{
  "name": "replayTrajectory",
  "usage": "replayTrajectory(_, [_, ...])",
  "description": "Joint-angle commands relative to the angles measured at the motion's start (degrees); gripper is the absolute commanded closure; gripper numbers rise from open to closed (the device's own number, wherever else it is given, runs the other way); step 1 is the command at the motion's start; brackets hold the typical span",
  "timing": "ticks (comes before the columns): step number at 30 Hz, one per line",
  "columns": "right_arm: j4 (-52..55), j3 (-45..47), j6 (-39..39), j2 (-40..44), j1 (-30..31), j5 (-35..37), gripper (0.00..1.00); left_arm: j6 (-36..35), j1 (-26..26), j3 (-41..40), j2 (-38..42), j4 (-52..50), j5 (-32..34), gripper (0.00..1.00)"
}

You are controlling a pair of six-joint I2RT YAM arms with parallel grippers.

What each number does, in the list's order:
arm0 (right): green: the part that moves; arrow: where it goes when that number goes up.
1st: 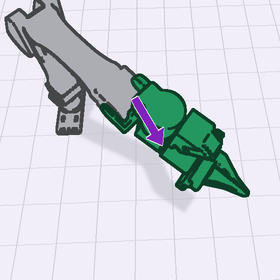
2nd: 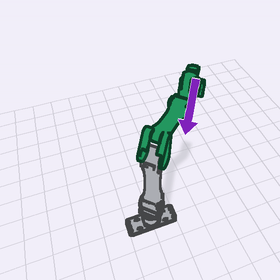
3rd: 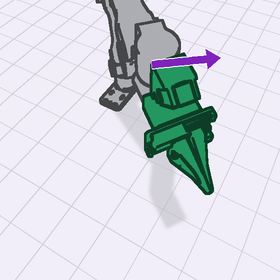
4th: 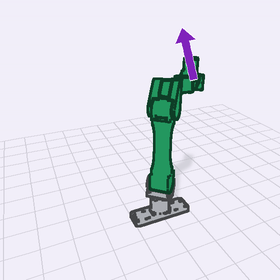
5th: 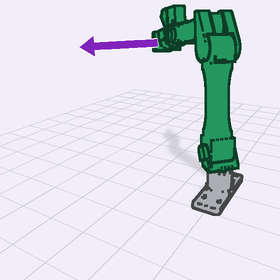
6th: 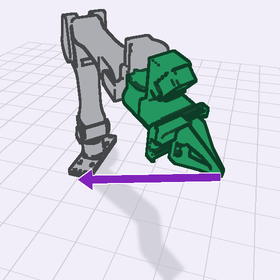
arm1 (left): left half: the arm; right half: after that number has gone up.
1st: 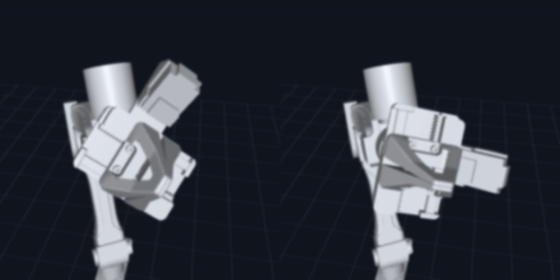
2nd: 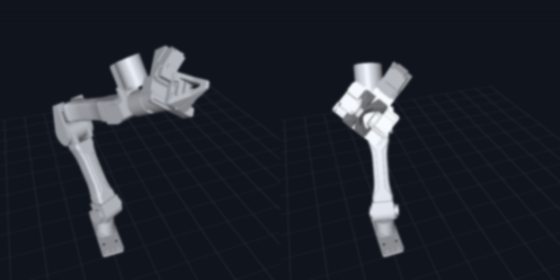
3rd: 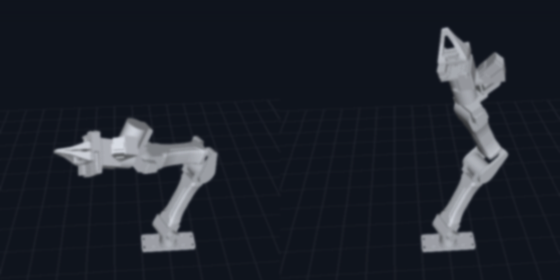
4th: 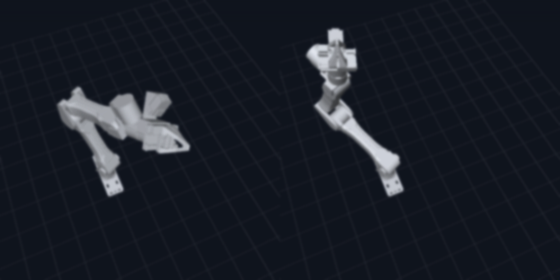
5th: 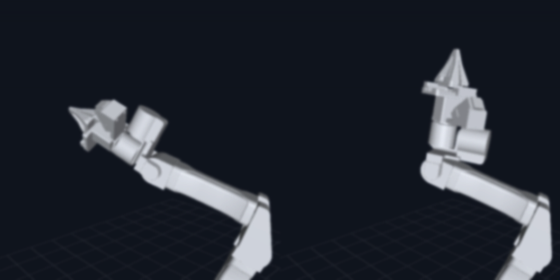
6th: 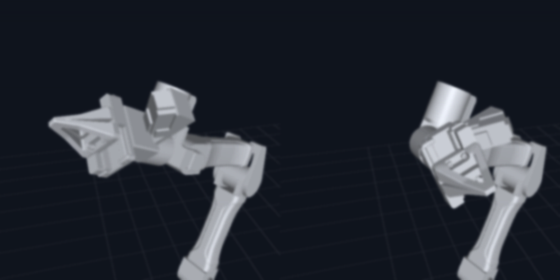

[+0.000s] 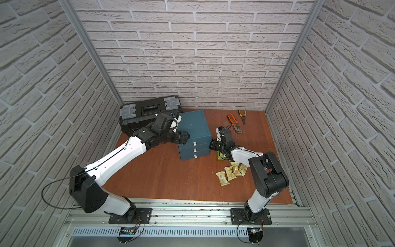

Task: Take the cookies out of the drawer
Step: Adjust the storage box at the center of the board.

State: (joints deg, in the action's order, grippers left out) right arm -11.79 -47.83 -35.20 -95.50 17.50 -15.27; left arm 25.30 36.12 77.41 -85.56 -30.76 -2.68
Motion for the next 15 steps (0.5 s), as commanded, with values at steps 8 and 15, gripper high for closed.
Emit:
replayTrajectory(8, [13.41, 4.76, -0.03, 16.06, 2.37, 13.14, 0.52, -2.61, -1.2, -0.36, 0.27, -1.23, 1.25, 0.02])
replayTrajectory(15, [6.74, 17.18, -6.63, 30.15, 2.96, 5.59, 0.41, -2.63, -3.68, -2.27, 0.79, -0.21, 1.26, 0.01])
